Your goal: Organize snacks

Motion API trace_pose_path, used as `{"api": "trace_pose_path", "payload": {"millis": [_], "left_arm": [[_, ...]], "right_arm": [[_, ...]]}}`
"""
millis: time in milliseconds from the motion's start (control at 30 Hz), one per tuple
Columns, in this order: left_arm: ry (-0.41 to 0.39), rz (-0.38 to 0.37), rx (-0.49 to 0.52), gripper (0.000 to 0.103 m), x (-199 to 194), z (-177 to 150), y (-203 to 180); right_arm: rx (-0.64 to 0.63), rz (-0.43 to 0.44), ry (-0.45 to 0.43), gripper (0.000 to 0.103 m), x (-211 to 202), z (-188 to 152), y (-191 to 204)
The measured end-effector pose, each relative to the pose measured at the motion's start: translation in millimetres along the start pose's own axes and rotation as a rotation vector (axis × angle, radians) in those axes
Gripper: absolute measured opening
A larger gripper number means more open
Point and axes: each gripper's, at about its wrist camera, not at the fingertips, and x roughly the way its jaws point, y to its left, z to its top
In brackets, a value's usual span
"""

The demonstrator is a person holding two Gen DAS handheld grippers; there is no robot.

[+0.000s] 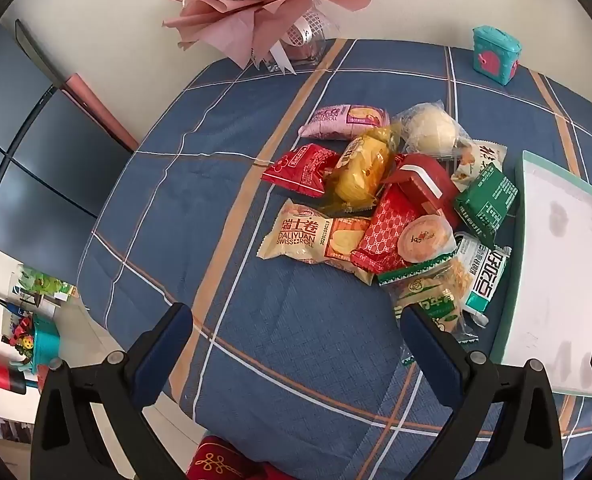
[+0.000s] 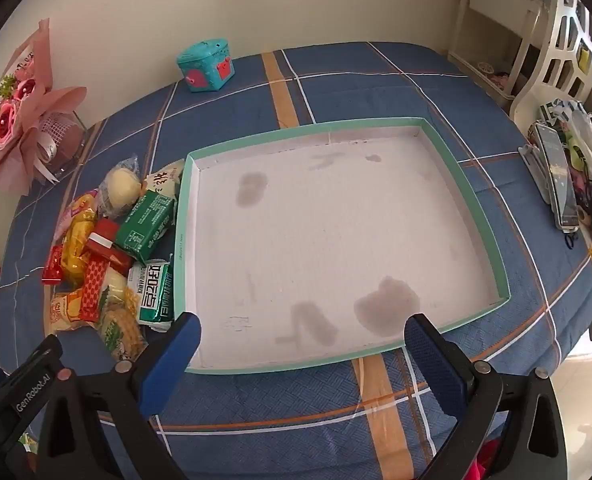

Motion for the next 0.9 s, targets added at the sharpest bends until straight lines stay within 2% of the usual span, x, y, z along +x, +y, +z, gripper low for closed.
{"api": "trace_pose_path", "payload": {"millis": [900], "left_arm": [[0.0,-0.024,-0.002,0.103,-2.5,-1.9,-0.4]], "right_arm": [[-0.002,-0.006,0.004,0.103,4.3,0.2,4.2]]}}
